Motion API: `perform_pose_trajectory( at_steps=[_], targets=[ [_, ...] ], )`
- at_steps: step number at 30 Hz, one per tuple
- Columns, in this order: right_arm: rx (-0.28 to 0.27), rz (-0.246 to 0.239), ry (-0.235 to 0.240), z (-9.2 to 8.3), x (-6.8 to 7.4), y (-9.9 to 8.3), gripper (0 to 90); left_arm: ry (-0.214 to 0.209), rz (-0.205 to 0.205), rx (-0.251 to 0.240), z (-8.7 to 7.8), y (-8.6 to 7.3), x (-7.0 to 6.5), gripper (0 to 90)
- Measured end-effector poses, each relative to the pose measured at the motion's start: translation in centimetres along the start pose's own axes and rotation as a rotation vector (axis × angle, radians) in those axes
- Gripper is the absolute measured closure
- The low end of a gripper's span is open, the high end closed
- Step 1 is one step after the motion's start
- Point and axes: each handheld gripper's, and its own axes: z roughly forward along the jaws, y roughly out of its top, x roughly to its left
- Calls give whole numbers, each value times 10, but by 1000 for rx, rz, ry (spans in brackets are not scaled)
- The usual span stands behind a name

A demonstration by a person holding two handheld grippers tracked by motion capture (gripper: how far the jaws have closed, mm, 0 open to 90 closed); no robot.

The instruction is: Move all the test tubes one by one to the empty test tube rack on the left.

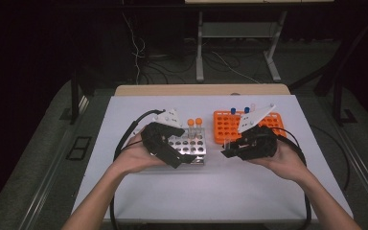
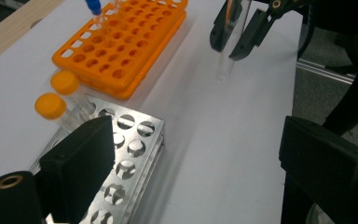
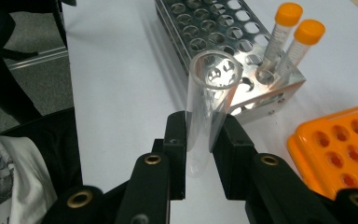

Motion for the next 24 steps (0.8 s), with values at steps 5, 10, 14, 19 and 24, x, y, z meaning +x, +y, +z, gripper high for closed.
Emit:
perform_pose_trajectory(
  at_steps=[5, 10, 14, 19, 24],
  targets=[
    [15, -22, 16, 6, 3, 8, 751, -35, 30, 25, 3, 13, 3, 159],
    [14, -39, 28, 11, 5, 16, 751, -69, 59, 45, 9, 25, 4, 231],
    [14, -53, 38, 17, 7, 21, 751, -90, 84, 55, 13, 34, 4, 300],
    [4, -64, 54, 24, 8, 26, 751, -123, 108, 53, 17, 43, 5, 408],
    [-5, -75, 67, 29, 10, 28, 751, -154, 123, 80, 23, 46, 5, 558]
  ],
)
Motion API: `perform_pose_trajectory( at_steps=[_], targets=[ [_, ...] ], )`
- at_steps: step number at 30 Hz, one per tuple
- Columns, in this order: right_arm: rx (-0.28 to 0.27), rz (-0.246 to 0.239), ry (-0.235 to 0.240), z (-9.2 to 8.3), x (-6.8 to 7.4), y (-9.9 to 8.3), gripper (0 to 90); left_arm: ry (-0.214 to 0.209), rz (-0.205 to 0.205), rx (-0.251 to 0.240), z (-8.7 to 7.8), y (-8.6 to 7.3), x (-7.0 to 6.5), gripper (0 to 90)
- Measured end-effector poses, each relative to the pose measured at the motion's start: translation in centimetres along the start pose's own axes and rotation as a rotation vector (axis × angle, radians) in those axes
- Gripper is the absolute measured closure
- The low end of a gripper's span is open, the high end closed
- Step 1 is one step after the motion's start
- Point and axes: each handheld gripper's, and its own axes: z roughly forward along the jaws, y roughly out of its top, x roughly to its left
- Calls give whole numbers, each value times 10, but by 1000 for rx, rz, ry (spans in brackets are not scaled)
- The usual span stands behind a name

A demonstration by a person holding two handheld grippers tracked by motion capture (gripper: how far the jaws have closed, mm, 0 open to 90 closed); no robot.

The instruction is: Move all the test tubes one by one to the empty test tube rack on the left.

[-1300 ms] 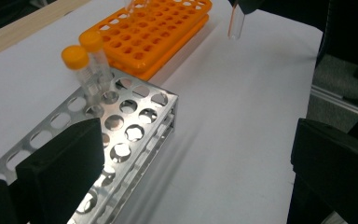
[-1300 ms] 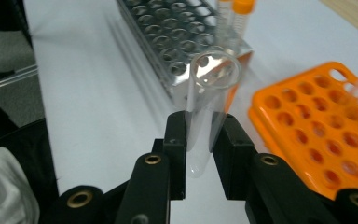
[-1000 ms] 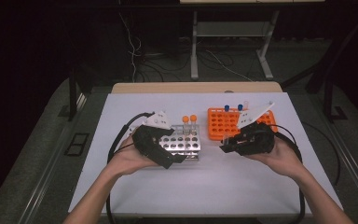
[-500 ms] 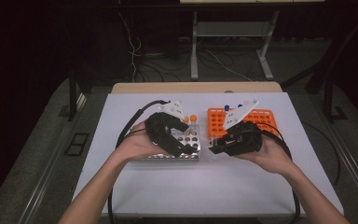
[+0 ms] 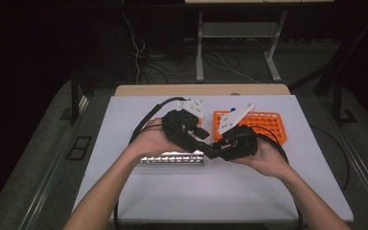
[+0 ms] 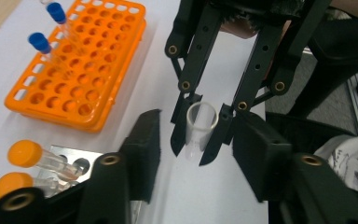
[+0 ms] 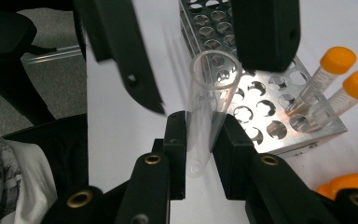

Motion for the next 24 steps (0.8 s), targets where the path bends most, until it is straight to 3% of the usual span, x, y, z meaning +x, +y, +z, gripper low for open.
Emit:
perform_pose_trajectory(
  at_steps=[6, 16, 24],
  targets=[
    [-10, -9, 1, 3, 1, 1, 750, -15, 28, 36, 4, -1, 0, 710],
    [-27, -8, 1, 3, 2, -1, 742, -20, 18, 28, 4, -3, 1, 747],
    [-41, 30, -9, -5, -5, -6, 522, 25, -3, 34, -9, -9, 6, 747]
  ],
)
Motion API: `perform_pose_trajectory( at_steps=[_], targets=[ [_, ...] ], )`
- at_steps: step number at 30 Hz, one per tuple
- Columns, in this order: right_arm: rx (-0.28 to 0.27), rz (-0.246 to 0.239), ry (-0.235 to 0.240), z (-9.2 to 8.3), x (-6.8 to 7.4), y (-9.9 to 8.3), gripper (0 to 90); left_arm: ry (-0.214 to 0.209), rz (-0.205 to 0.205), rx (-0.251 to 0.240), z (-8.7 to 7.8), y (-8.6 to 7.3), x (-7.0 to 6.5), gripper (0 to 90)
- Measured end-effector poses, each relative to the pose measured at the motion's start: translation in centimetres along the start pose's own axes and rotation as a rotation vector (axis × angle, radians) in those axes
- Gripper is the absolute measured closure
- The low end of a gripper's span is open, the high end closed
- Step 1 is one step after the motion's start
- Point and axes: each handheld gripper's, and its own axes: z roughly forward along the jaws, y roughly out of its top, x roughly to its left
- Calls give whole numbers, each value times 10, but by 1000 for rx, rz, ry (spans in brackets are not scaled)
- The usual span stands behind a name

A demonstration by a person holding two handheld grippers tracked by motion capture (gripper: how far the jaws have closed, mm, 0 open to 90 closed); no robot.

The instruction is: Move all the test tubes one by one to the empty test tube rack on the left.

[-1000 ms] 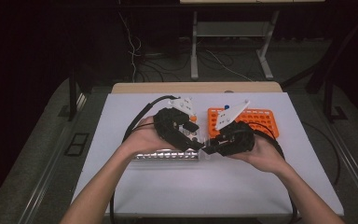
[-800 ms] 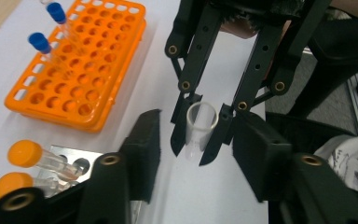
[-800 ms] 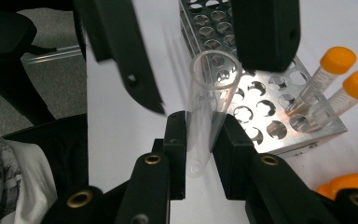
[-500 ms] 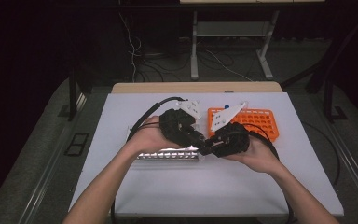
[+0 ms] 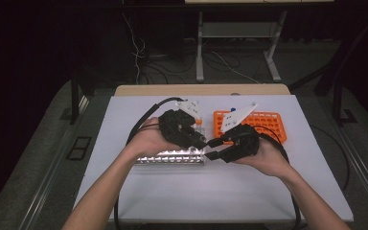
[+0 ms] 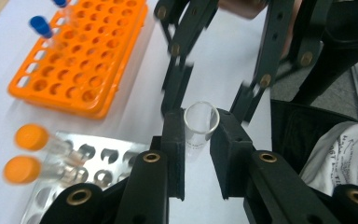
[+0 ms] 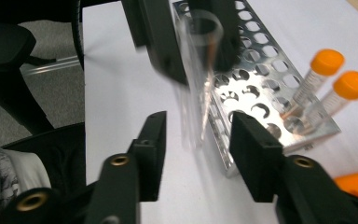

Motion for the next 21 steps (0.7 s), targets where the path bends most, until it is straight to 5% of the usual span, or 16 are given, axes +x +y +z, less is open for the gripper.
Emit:
perform_pose_trajectory(
  at_steps=[16, 21],
  targets=[
    [-65, 179, -119, -39, -25, -30, 7, 121, -109, -34, -34, -23, 32, 747],
    [-84, 199, -138, -49, -28, -38, 3, 148, -142, -40, -36, -27, 43, 747]
  ],
)
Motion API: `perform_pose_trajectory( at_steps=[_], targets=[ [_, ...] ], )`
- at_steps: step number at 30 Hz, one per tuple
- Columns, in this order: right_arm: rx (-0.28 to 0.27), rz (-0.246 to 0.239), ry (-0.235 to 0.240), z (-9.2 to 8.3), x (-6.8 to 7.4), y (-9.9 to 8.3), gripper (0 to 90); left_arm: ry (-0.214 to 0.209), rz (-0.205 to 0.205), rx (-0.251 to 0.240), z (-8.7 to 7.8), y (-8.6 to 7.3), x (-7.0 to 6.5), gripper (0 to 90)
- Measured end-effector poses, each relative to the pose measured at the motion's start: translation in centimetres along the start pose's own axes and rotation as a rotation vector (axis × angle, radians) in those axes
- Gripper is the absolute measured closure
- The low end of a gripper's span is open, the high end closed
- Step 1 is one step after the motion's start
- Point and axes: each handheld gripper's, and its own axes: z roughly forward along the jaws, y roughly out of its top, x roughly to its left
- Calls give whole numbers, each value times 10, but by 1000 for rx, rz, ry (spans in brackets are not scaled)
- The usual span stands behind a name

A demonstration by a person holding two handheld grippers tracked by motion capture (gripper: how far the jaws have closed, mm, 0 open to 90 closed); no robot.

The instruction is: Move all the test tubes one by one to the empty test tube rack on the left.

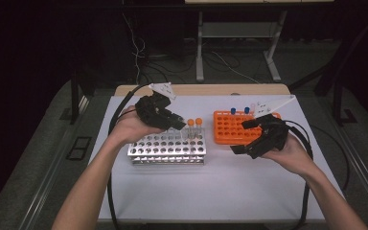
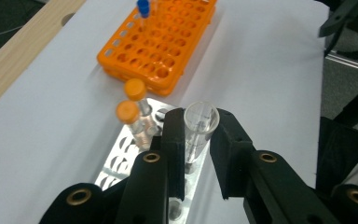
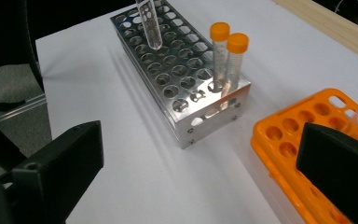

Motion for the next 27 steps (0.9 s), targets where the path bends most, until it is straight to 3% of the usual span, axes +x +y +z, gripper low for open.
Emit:
perform_pose_trajectory(
  at_steps=[13, 20, 27],
  targets=[
    [-37, 72, -31, -16, -11, -31, 3, 58, -72, -23, 11, -6, 33, 747],
    [-86, 125, -39, -23, -15, -56, 3, 68, -94, -9, 25, -8, 46, 747],
    [-94, 163, -43, -24, -19, -73, 3, 57, -102, -5, 35, -10, 53, 747]
  ],
)
